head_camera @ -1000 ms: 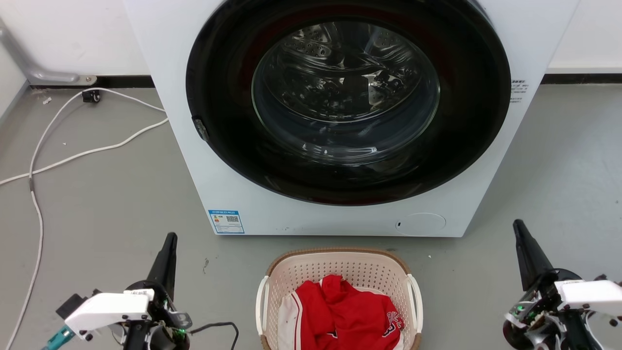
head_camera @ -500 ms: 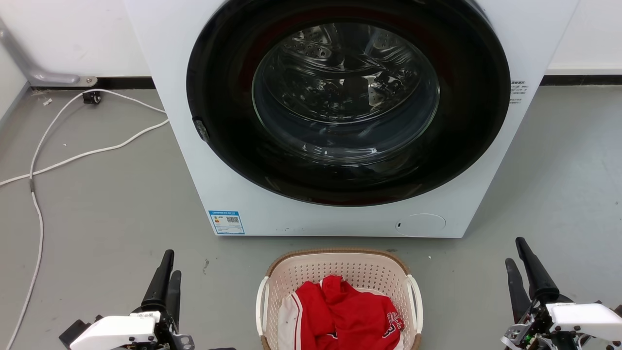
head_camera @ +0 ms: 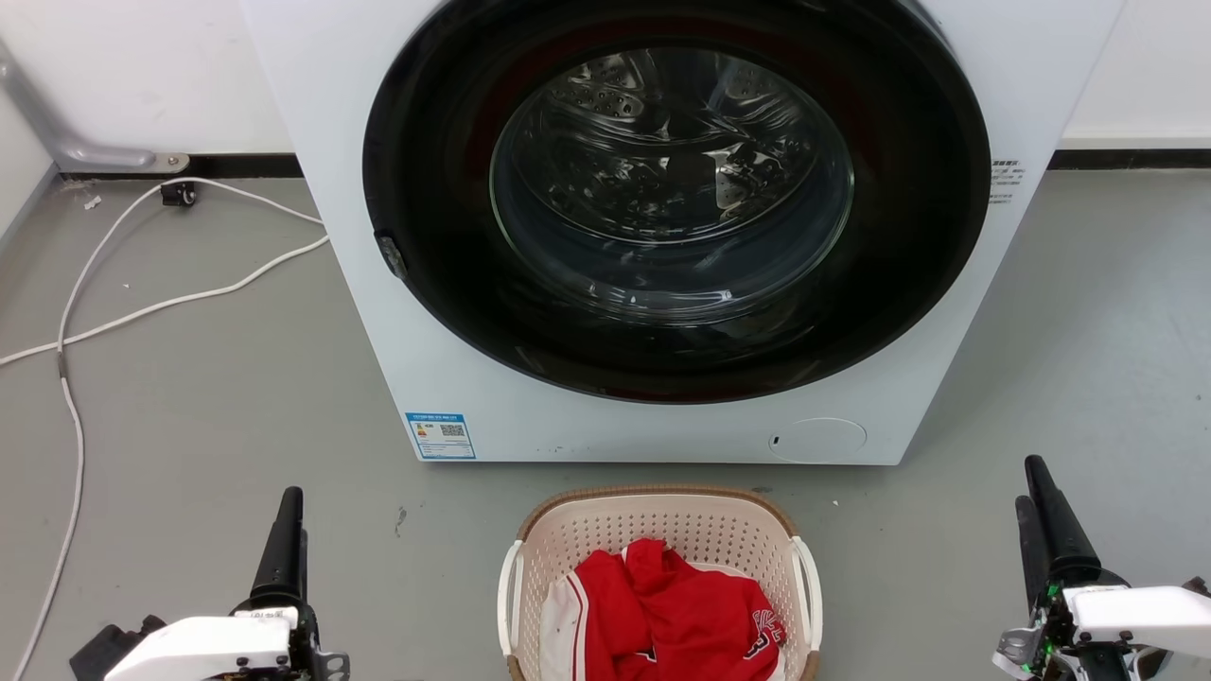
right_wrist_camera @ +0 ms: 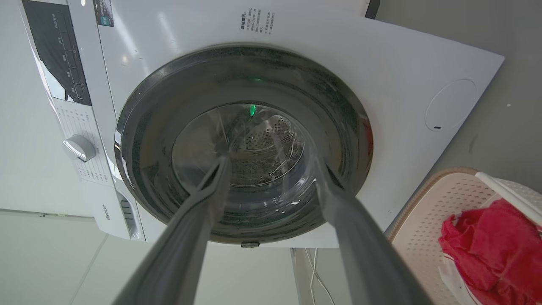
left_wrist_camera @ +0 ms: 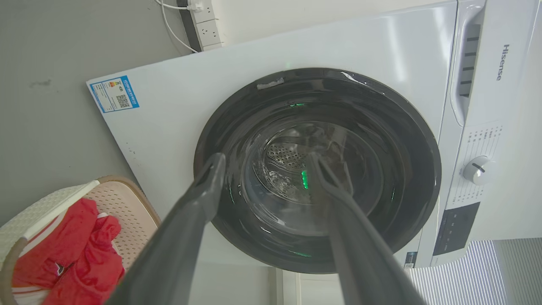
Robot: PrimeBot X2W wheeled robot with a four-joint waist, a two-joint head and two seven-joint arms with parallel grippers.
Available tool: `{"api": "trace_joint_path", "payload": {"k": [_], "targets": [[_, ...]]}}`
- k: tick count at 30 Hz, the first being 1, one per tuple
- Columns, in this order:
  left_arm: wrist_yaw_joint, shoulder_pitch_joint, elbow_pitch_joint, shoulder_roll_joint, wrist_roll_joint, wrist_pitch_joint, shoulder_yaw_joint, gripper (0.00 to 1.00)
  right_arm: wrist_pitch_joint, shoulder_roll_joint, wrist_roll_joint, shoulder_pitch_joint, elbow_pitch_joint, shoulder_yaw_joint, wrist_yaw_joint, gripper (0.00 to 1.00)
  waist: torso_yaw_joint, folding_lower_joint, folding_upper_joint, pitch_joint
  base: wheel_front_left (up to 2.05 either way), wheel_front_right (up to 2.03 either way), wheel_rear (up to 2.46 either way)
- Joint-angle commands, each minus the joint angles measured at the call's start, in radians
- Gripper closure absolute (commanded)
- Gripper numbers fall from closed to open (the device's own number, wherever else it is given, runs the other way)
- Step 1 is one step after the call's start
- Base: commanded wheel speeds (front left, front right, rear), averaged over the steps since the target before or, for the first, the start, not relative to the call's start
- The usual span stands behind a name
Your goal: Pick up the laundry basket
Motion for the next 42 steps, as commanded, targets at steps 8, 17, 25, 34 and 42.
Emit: {"api": "trace_joint_path", "payload": {"k": [8,17,25,34,42], "targets": [[0.028,0.005,-0.092,0.005,0.178,-0.041,0.018,0.0,-0.042,-0.003,-0.23,-0.011,-0.07,-0.011,0.0,0.0,-0.001,0.0,-0.0001,-0.001,0.0,0.0,0.0],[0.063,0.025,-0.187,0.005,0.369,-0.07,-0.013,0.0,-0.07,-0.003,-0.478,-0.008,-0.142,-0.002,0.0,0.0,-0.003,0.0,-0.0001,-0.002,0.0,0.0,0.0],[0.097,0.042,-0.258,0.006,0.596,-0.096,-0.078,0.0,-0.096,-0.003,-0.692,0.003,-0.194,0.022,0.0,0.0,-0.005,0.0,-0.0001,-0.004,0.0,0.0,0.0],[0.126,0.054,-0.311,0.015,0.826,-0.124,-0.171,0.0,-0.123,-0.004,-0.877,0.02,-0.217,0.042,0.0,0.0,-0.008,0.0,-0.0001,-0.008,0.0,0.0,0.0],[0.207,0.054,-0.315,0.079,0.961,-0.146,-0.274,0.0,-0.146,-0.004,-1.012,0.028,-0.217,0.048,0.0,0.0,-0.013,0.0,-0.0001,-0.01,0.0,0.0,0.0]]}}
